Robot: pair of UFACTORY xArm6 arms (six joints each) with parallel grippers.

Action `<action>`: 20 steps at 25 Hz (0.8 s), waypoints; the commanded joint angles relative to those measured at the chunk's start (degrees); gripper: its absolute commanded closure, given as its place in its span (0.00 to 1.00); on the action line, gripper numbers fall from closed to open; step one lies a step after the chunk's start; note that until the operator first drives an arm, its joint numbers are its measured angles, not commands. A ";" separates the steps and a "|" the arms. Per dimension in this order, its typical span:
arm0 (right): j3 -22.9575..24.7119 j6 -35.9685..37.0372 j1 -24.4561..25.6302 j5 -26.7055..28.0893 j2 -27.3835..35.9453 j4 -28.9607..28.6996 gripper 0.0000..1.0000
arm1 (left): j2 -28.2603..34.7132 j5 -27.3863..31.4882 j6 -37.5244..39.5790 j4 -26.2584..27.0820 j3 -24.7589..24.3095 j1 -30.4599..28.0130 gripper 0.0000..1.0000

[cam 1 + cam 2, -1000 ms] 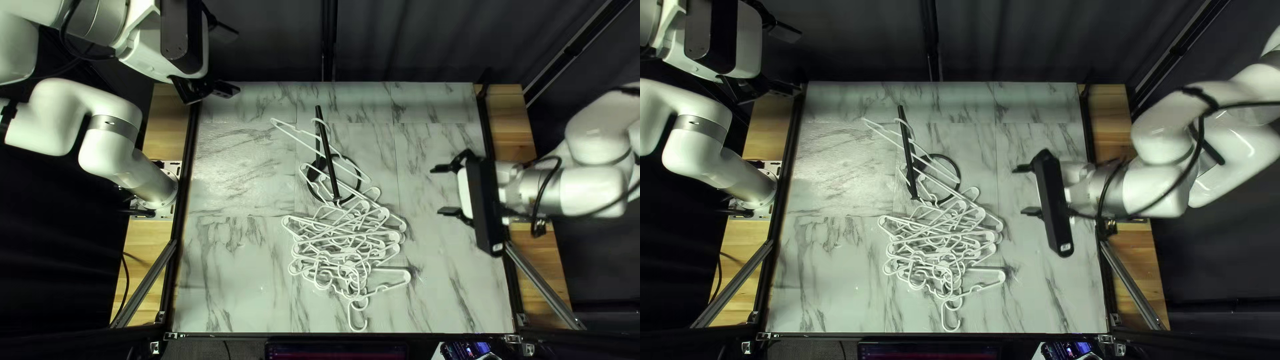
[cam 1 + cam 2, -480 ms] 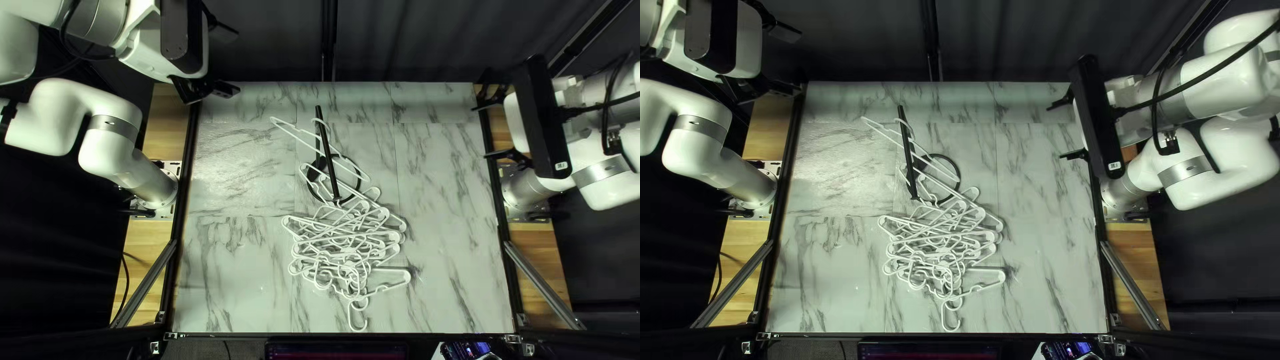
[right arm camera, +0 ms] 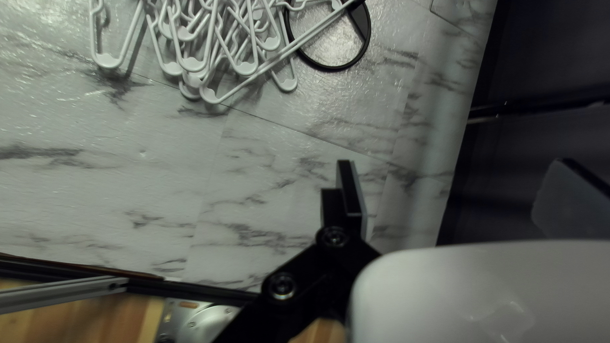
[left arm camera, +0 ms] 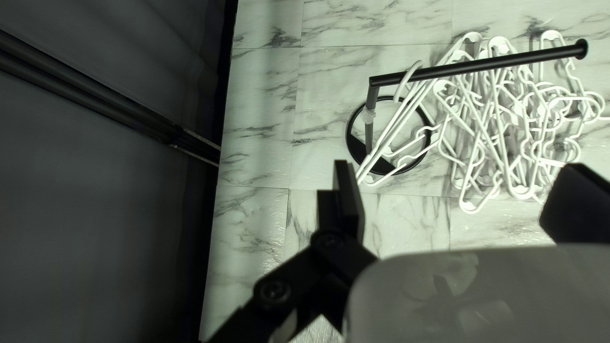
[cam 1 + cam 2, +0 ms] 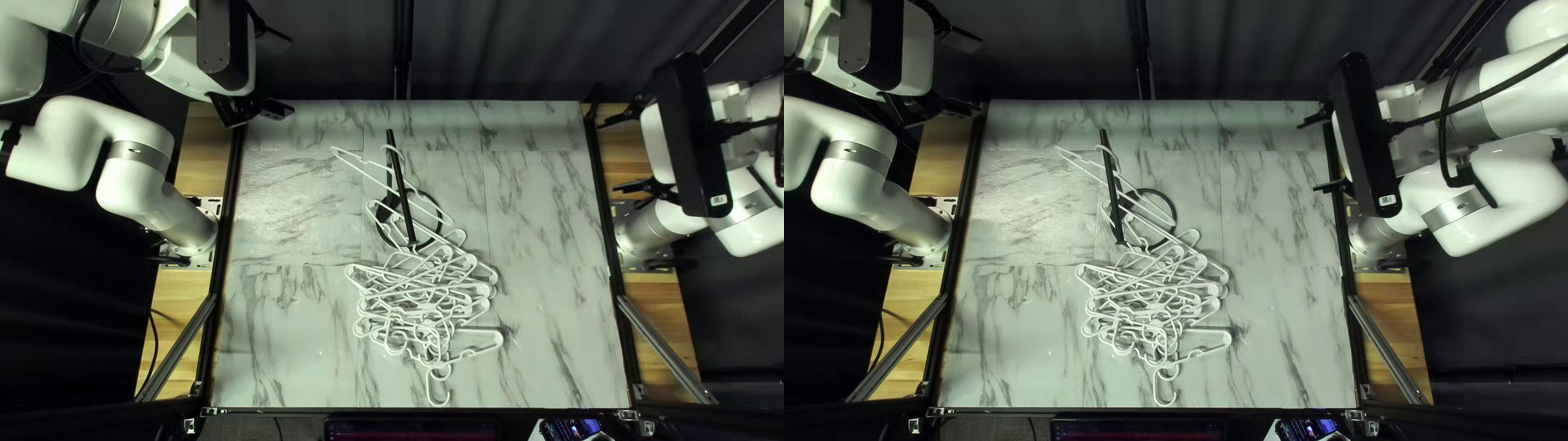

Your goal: Remove hangers from rack and place onto table

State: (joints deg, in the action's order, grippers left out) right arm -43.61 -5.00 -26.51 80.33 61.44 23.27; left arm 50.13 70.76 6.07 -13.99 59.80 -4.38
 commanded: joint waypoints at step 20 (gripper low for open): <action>-12.03 -2.51 9.67 9.01 -6.14 -5.44 0.00 | 0.00 0.00 0.00 0.00 0.00 0.00 0.00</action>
State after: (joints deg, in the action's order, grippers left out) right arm -55.57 -7.47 -17.04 89.49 55.44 18.11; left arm 50.13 70.76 6.07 -13.99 59.80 -4.38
